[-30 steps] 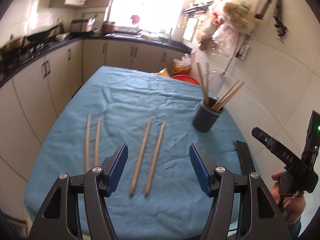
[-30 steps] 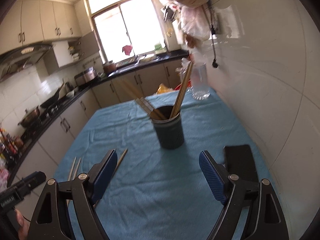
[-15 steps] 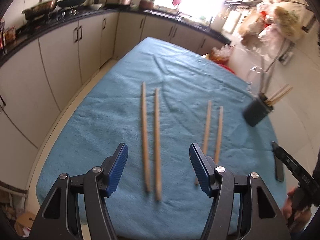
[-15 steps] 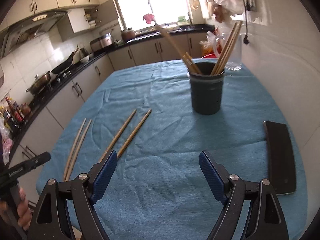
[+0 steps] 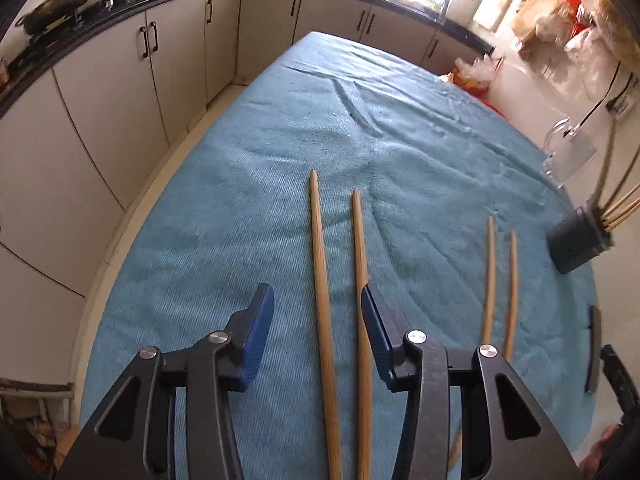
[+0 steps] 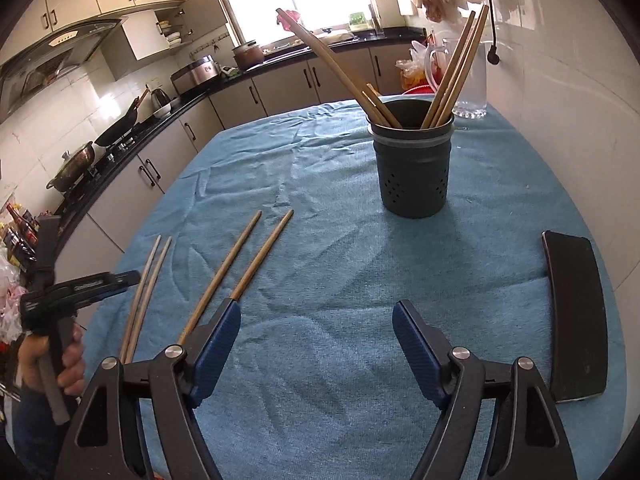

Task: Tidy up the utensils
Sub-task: 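Close the left tool on a chopstick while the right tool grasps another chopstick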

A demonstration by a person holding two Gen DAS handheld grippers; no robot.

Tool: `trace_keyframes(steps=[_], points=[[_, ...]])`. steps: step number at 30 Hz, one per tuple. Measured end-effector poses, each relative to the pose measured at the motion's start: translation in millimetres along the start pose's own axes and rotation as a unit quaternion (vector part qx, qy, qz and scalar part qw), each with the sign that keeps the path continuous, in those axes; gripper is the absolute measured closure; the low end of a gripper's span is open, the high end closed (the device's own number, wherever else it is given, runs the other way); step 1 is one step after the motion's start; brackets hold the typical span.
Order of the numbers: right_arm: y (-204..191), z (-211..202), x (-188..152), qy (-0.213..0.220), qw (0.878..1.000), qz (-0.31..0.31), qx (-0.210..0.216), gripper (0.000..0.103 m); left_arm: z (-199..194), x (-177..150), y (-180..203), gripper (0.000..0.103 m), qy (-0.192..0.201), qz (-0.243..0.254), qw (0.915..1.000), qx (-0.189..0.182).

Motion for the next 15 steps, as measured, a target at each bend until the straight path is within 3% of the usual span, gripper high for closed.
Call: trace_keyframes(steps=[1,3,8,12,15], points=[[-1,1,1,-0.002,1.0,0.0,0.002,0.022,5,1,2,0.062,-0.005,0.004,1.0,0.001],[-7,2,4,-0.005,1.0,-0.004,0.007,0.028,11,5,0,0.077,-0.002,0.01,0.9996,0.025],[-41,6,19,-0.016,0.998,-0.022,0.051,0.031,6,0,-7,0.092,-0.001,0.011,0.9992,0.039],[-76,28,36,-0.054,0.994,-0.026,0.096,0.038,-4,-13,-14,0.094,-0.005,-0.003,0.9998,0.02],[-96,59,46,-0.084,0.992,-0.025,0.095,0.049,-5,-16,-14,0.094,-0.005,-0.001,0.9999,0.016]])
Point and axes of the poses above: each gripper's, at about its wrist camera, not at the fingertips, and z roughly the way its jaws point, y to its right, x to its top, the point moved 7 cm from there along z, roughly the way its jaws point, and after that the axes turned 9 degrees about -x, right-handed, at the moved point
